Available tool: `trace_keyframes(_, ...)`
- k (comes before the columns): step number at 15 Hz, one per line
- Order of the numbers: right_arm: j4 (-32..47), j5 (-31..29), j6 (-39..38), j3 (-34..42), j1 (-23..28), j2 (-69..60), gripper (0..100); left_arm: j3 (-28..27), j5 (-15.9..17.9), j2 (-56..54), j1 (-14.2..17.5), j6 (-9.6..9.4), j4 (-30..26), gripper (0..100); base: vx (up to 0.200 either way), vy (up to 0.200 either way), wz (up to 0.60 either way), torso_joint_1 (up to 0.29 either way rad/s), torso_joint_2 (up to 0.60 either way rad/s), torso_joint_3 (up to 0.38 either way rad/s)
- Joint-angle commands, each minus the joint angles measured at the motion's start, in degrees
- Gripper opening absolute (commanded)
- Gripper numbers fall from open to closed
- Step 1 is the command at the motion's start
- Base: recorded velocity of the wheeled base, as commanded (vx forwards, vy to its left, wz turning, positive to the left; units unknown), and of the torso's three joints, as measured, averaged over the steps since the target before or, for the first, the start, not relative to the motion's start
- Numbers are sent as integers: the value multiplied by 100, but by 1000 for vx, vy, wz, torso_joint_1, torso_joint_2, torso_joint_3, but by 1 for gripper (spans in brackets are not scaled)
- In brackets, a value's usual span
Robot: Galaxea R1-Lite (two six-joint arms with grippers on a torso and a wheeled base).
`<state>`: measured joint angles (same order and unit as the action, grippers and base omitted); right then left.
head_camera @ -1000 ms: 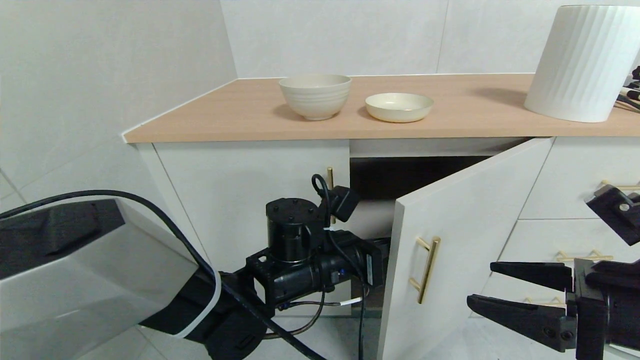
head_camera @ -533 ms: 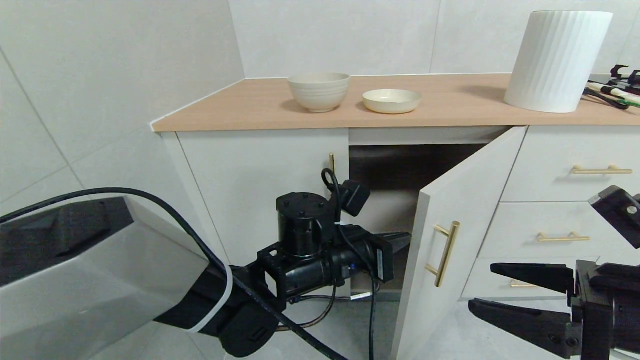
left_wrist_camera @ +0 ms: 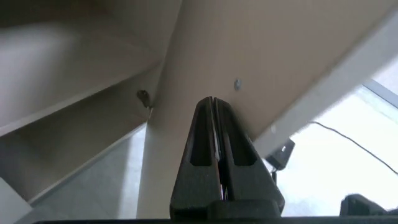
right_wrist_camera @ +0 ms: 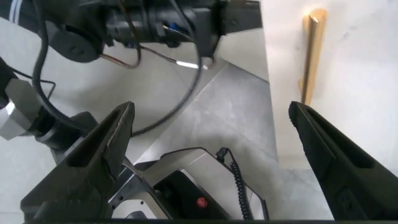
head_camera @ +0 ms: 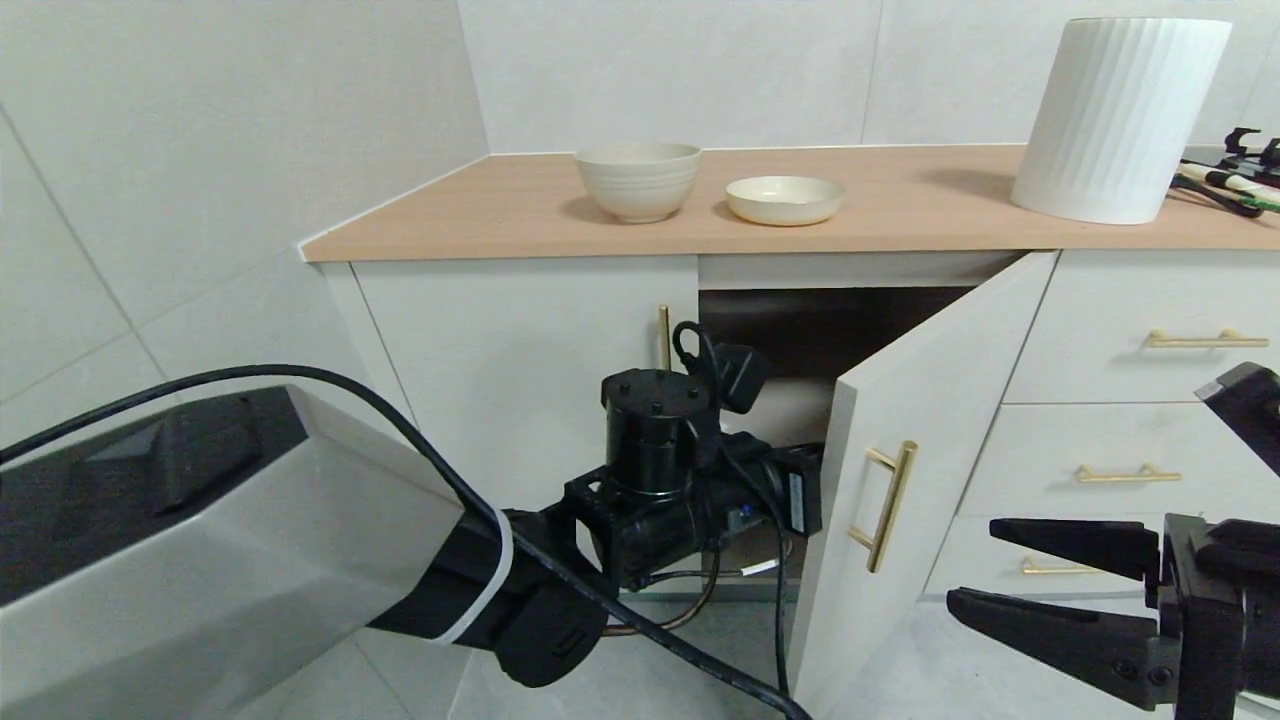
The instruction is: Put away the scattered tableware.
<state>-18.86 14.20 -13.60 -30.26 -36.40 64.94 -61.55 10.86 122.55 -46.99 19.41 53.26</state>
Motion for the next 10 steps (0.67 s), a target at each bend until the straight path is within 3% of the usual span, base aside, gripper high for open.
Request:
trace_keyframes(1, -4, 4, -2, -7, -148, -175, 100, -191, -40, -74, -266, 2, -220, 0, 0, 0, 0, 0, 0, 0)
trace_keyframes(5, -4, 65, -2, 2, -429, -632, 100, -393, -155, -126, -943, 2, -404, 0, 0, 0, 0, 0, 0, 0)
trace_keyframes(7, 31, 716, -11, -33, -570, -1256, 100, -375, 92, -337, -1901, 2, -431, 0, 0, 0, 0, 0, 0, 0)
trace_keyframes(8, 75, 812, -11, -59, -526, -1379, 100, -340, 197, -390, -2130, 2, -422, 0, 0, 0, 0, 0, 0, 0)
trace_keyframes(10, 75, 812, -11, -103, -438, -1361, 100, -261, 179, -495, -2059, 2, -439, 0, 0, 0, 0, 0, 0, 0)
